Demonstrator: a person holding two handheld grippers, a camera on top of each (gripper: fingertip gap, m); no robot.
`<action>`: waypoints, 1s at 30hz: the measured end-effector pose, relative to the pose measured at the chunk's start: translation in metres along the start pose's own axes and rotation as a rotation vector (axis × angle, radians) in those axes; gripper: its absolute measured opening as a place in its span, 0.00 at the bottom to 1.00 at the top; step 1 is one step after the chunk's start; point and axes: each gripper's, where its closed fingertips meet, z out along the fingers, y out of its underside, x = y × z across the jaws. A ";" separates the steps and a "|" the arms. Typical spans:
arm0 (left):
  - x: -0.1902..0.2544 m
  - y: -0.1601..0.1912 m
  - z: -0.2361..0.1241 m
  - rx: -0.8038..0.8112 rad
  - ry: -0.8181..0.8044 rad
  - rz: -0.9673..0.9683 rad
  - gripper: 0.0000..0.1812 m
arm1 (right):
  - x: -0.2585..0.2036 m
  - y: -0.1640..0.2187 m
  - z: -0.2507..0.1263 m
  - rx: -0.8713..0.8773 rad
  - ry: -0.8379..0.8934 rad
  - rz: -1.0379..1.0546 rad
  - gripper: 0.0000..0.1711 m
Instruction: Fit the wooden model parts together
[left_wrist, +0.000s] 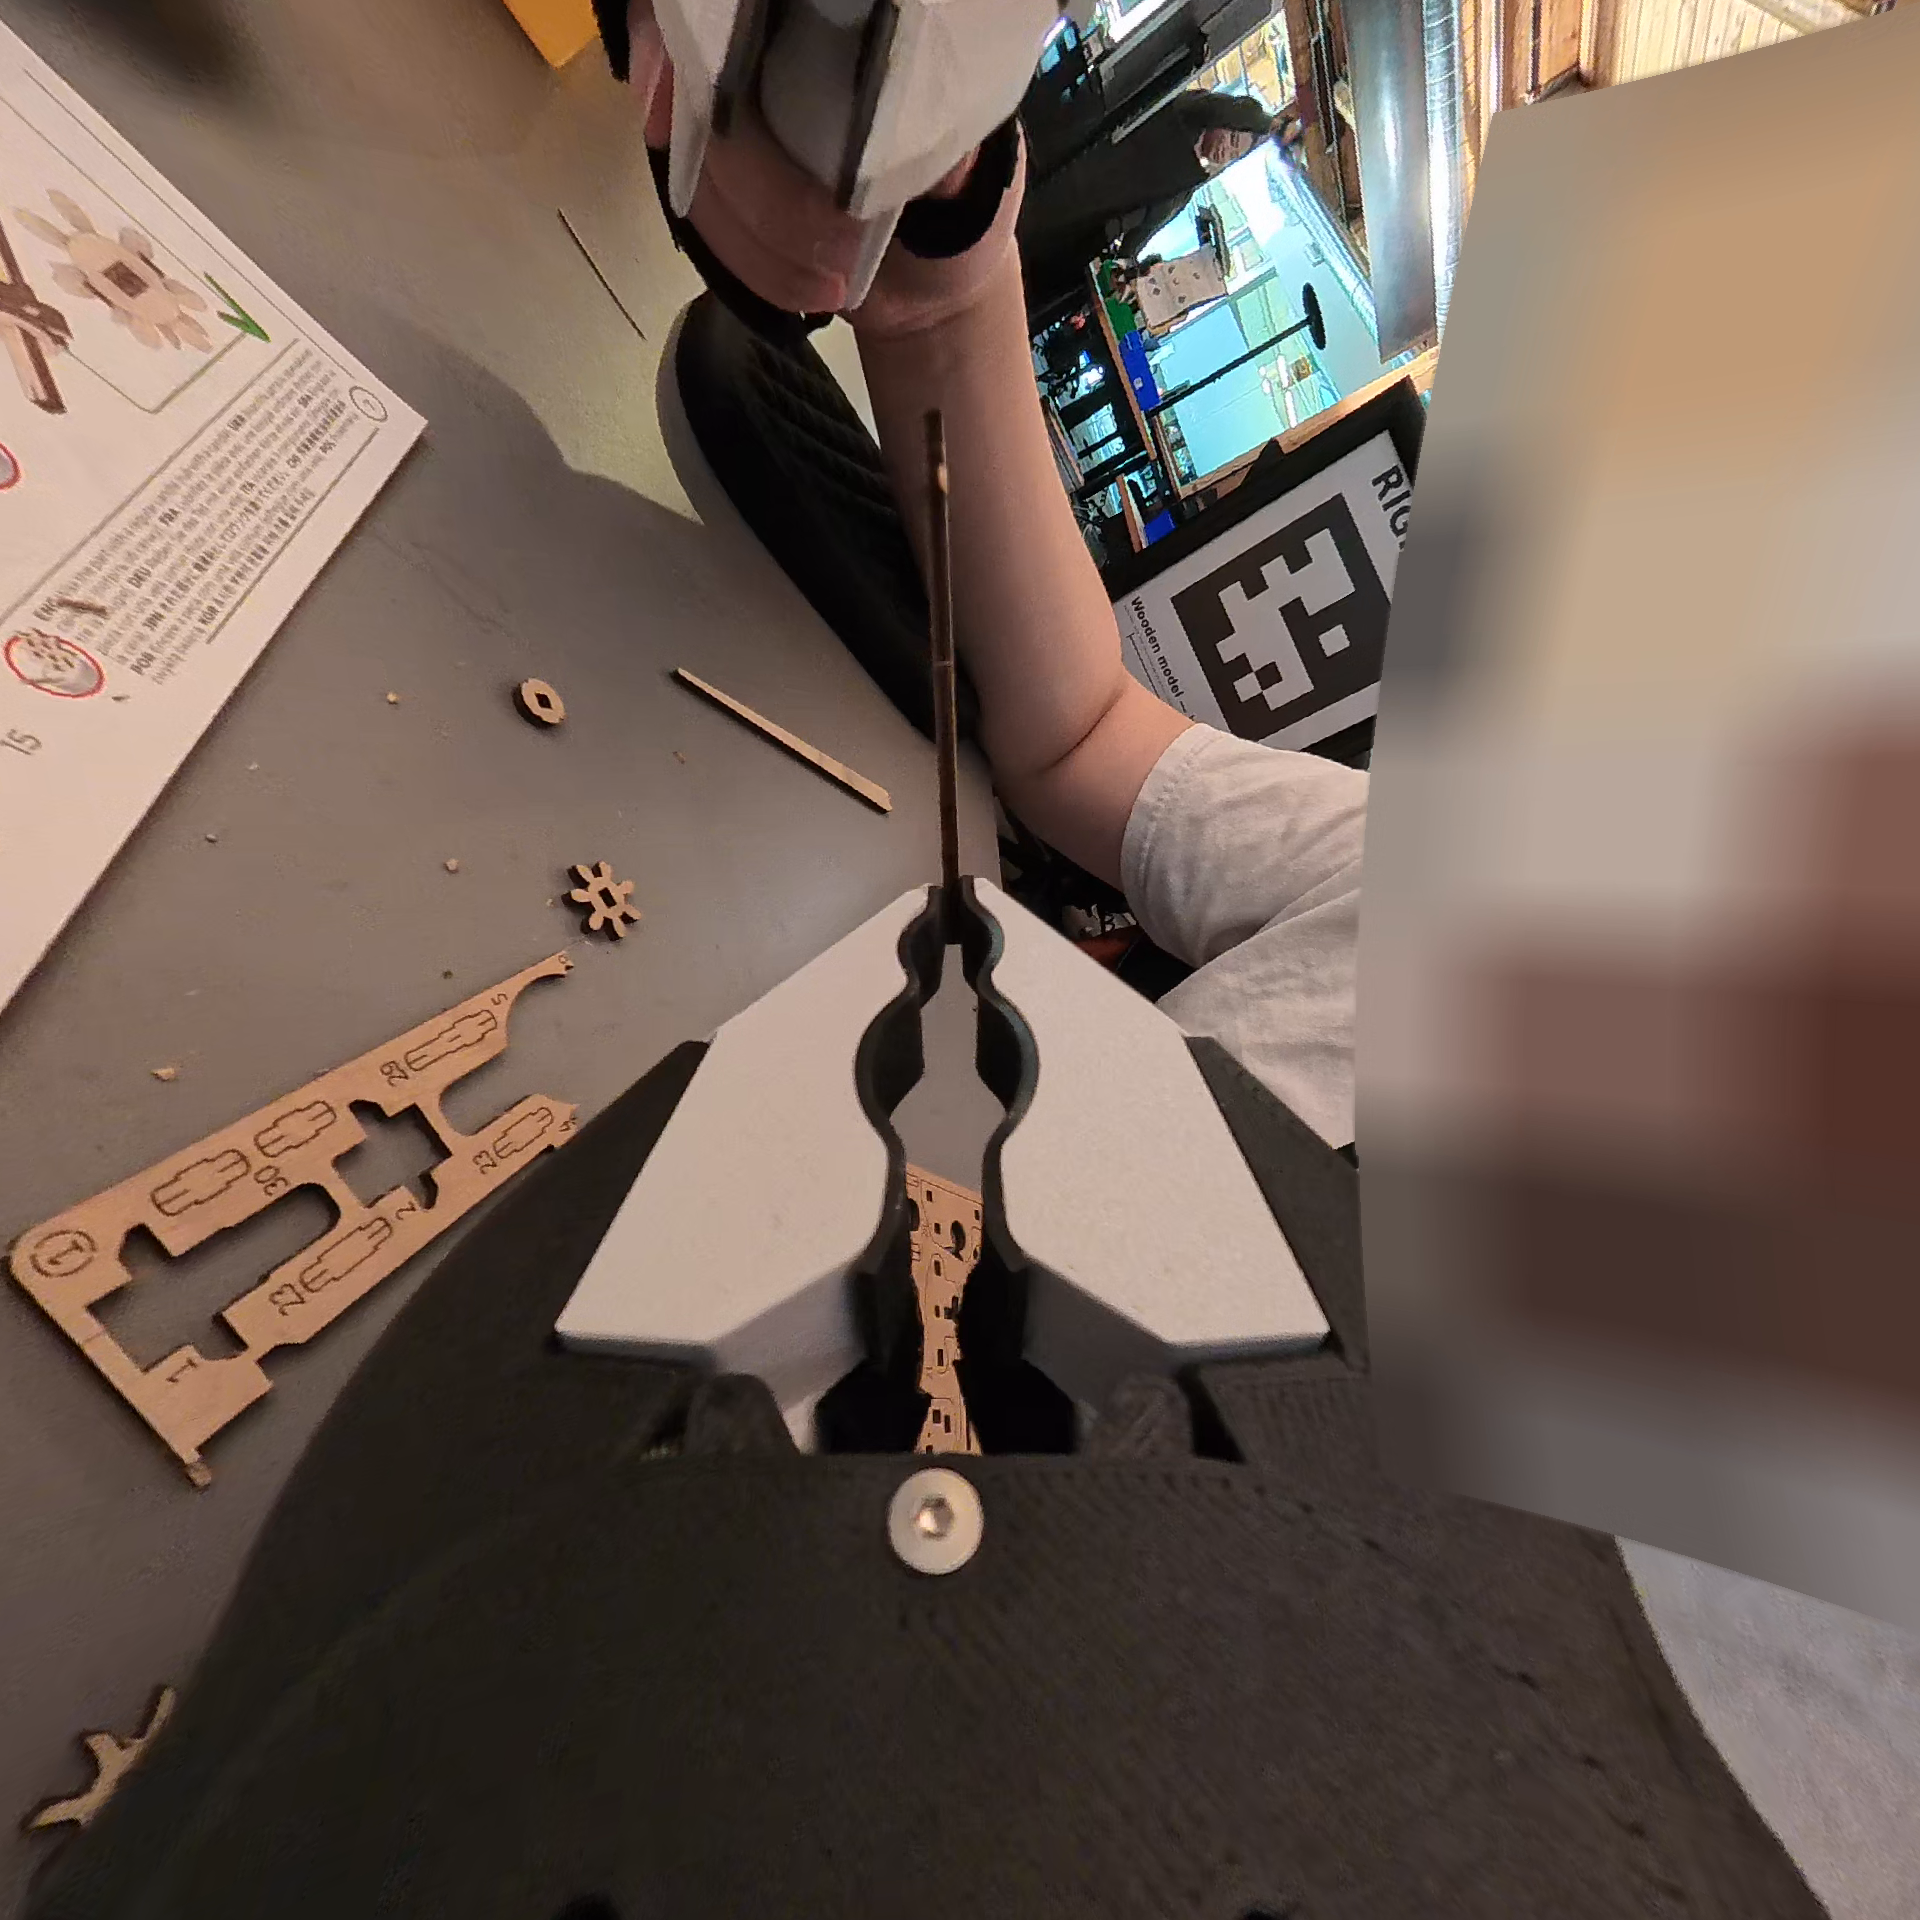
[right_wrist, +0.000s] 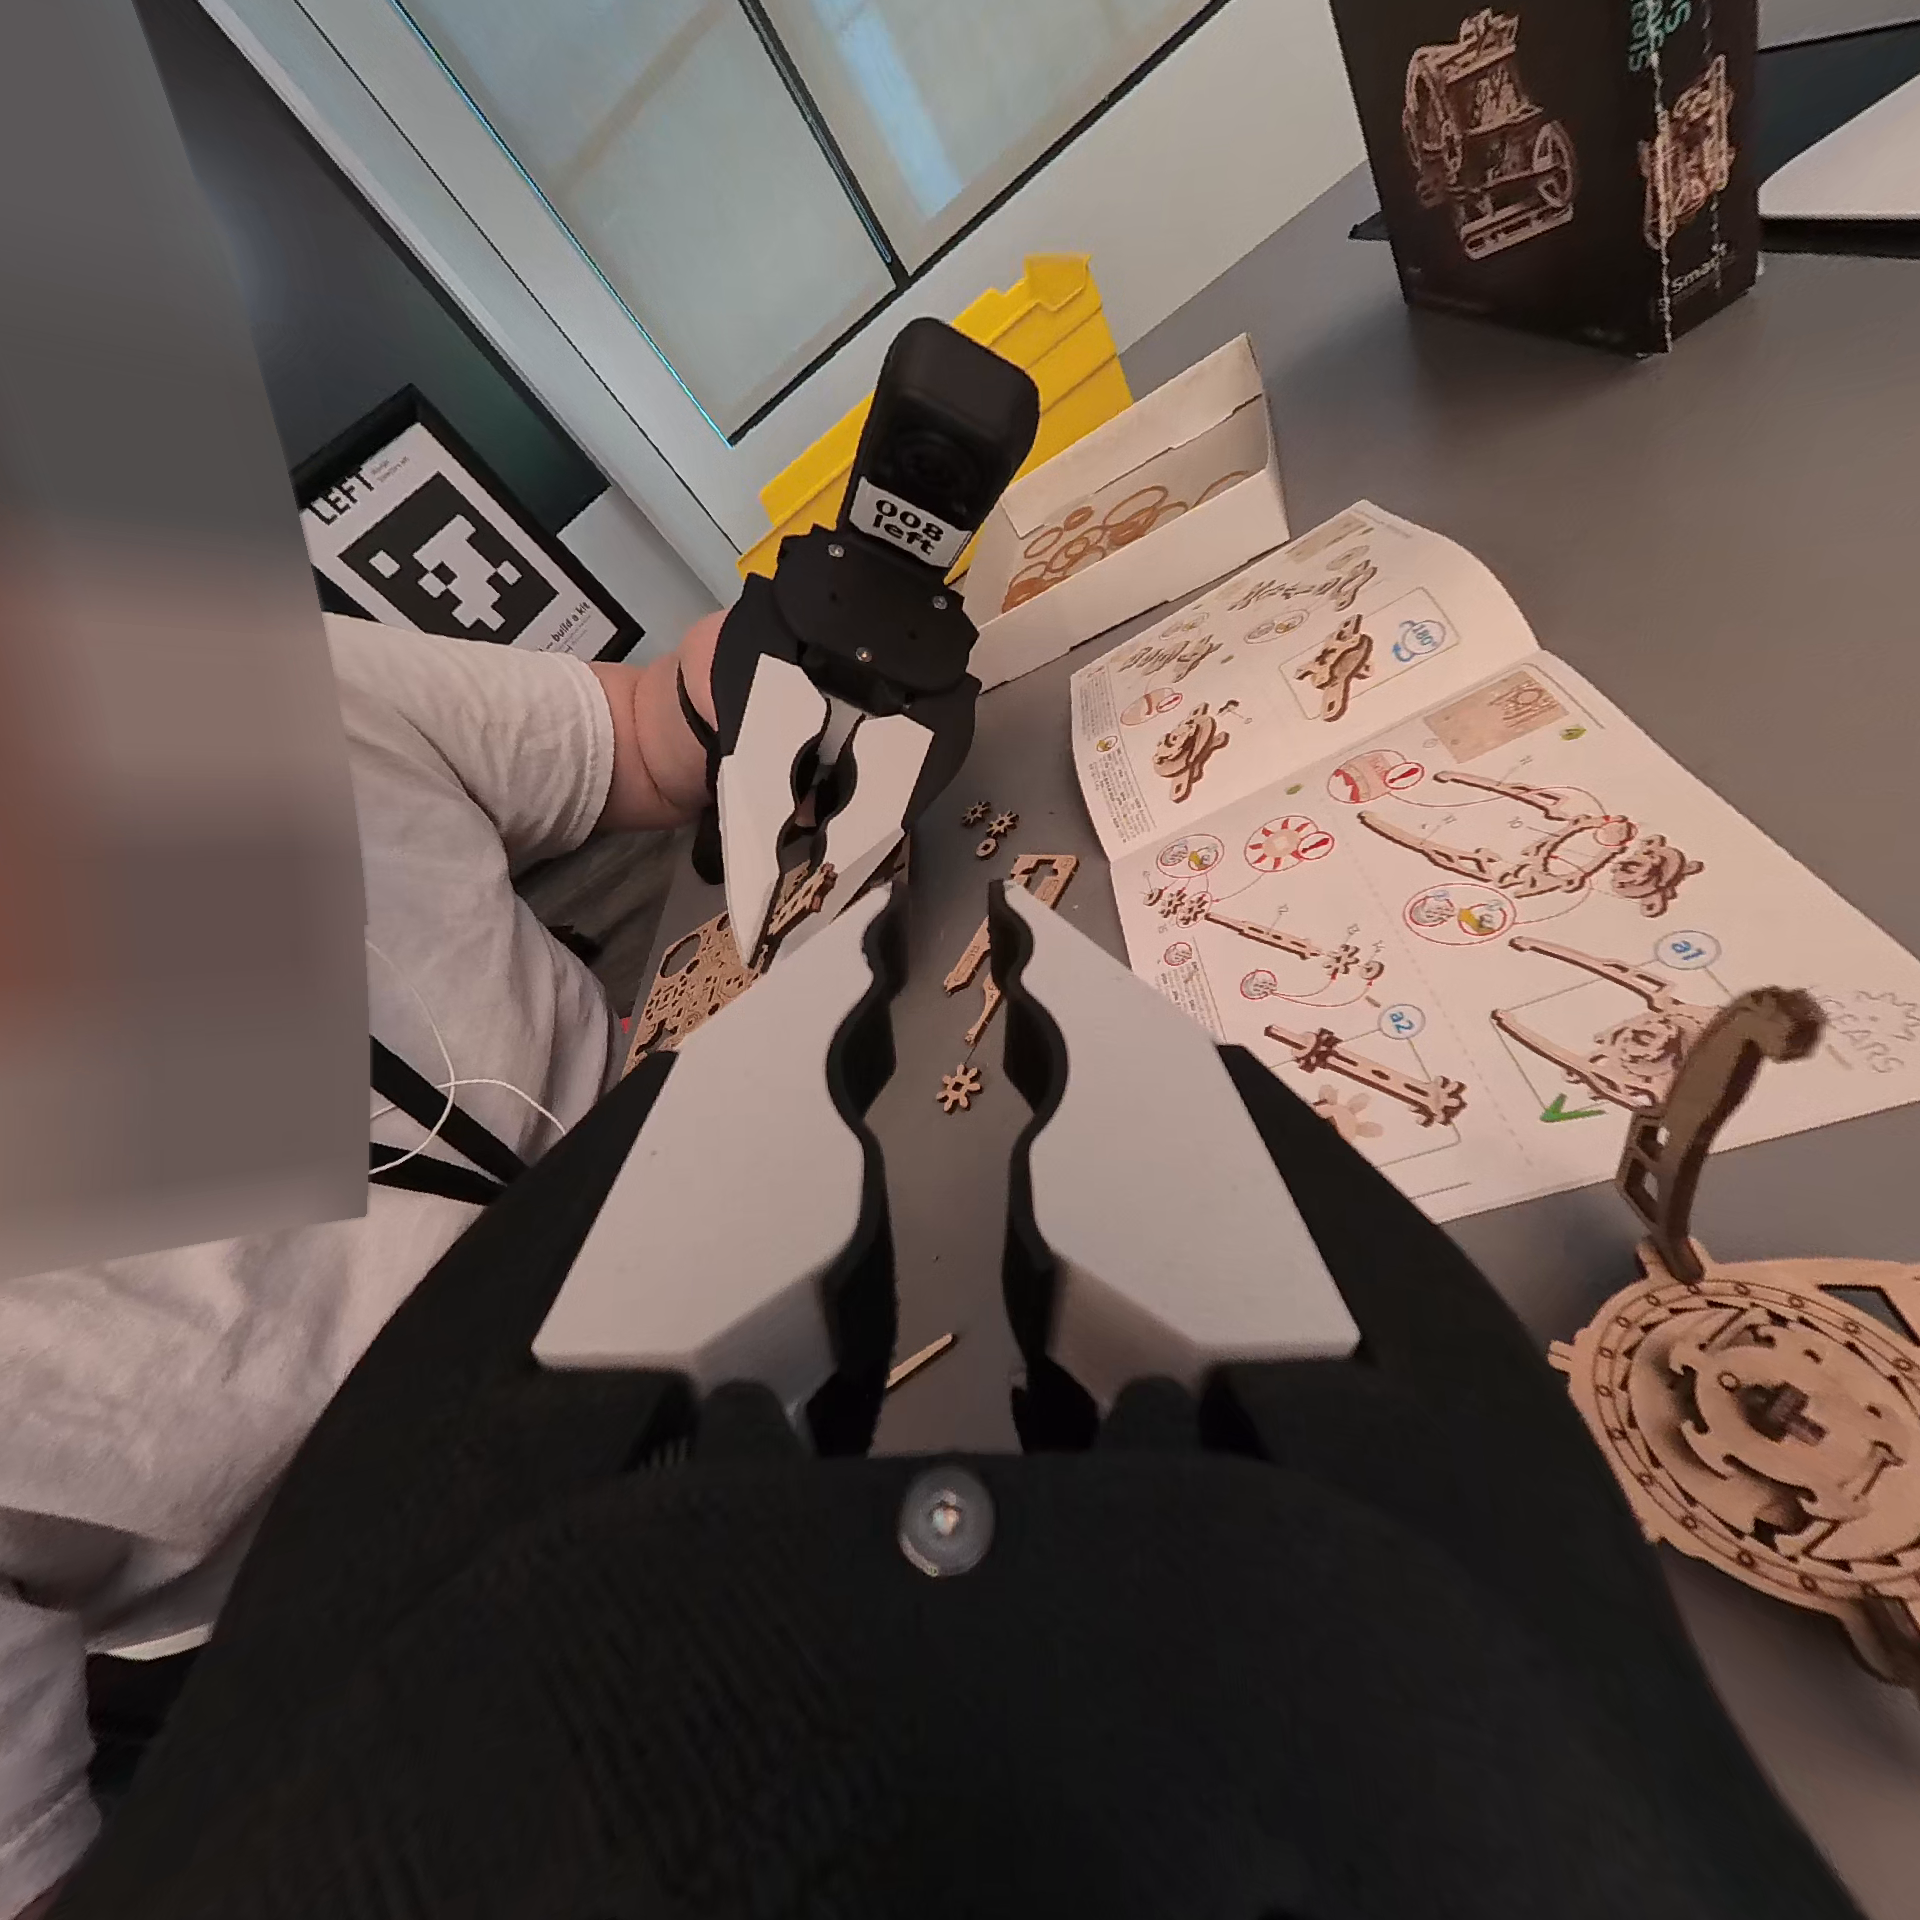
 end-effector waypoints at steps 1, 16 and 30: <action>0.000 0.000 0.000 0.001 0.001 -0.002 0.00 | 0.000 0.000 0.001 -0.001 -0.002 -0.001 0.08; -0.001 0.000 0.000 0.007 0.023 -0.028 0.00 | -0.004 -0.005 0.009 0.028 -0.008 0.033 0.07; -0.003 -0.003 -0.003 0.022 0.014 -0.030 0.00 | -0.020 0.015 0.033 -0.081 -0.123 0.219 0.19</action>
